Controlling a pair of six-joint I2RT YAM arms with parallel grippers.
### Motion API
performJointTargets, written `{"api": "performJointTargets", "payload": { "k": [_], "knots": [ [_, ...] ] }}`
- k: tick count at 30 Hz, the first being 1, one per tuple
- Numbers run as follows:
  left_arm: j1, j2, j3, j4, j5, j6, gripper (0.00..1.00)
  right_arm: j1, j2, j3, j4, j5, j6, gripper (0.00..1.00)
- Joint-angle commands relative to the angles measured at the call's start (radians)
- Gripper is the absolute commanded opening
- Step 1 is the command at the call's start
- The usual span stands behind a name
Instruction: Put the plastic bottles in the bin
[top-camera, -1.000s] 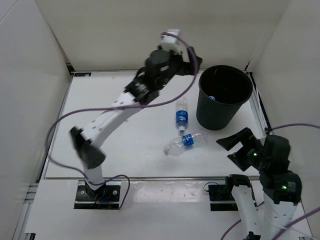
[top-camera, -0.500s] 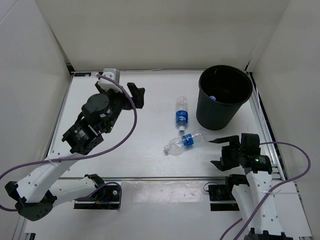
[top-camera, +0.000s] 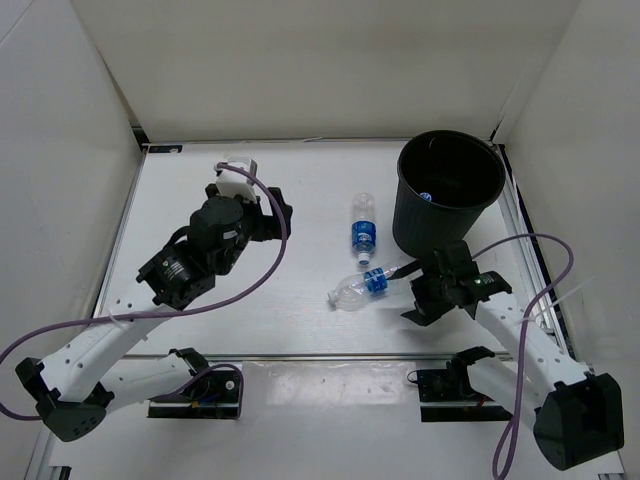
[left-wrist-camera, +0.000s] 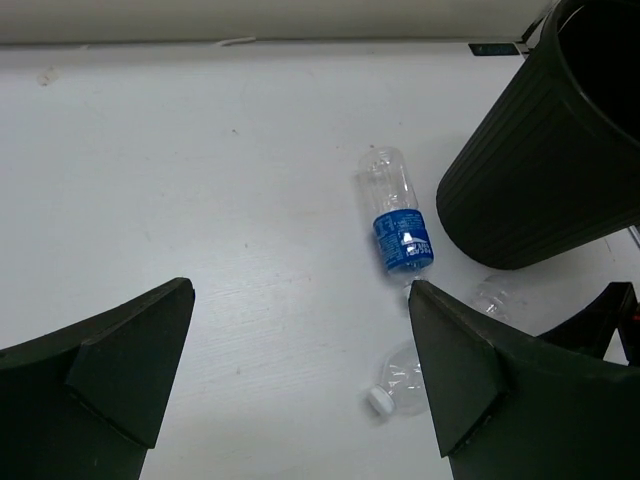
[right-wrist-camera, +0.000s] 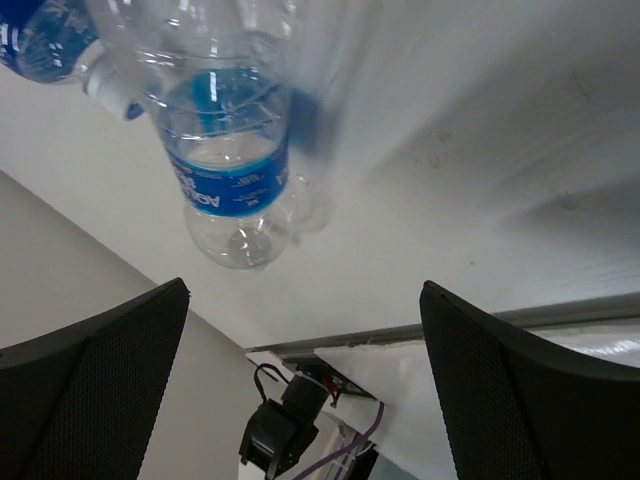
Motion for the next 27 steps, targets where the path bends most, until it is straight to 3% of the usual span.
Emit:
{"api": "performJointTargets", "payload": {
  "k": [1, 13, 21, 25, 27],
  "knots": [
    [0.003, -0.045, -0.037, -0.018, 0.019, -0.046, 1.0, 0.035, 0.019, 0.04, 0.082, 0.094, 0.024, 1.0],
    [0.003, -0.078, -0.087, -0.036, 0.039, -0.027, 1.0, 0.109, 0.212, 0.04, 0.303, 0.103, 0.107, 1.0],
    [0.003, -0.089, -0.105, -0.078, 0.058, -0.018, 1.0, 0.129, 0.39, 0.106, 0.28, 0.098, 0.118, 1.0],
    [0.003, -0.108, -0.128, -0.087, 0.046, -0.018, 1.0, 0.149, 0.332, 0.039, 0.243, 0.094, 0.099, 0.83],
    [0.003, -0.108, -0.14, -0.087, 0.035, -0.018, 1.0, 0.149, 0.277, -0.016, 0.233, 0.103, 0.124, 0.69]
  ]
}}
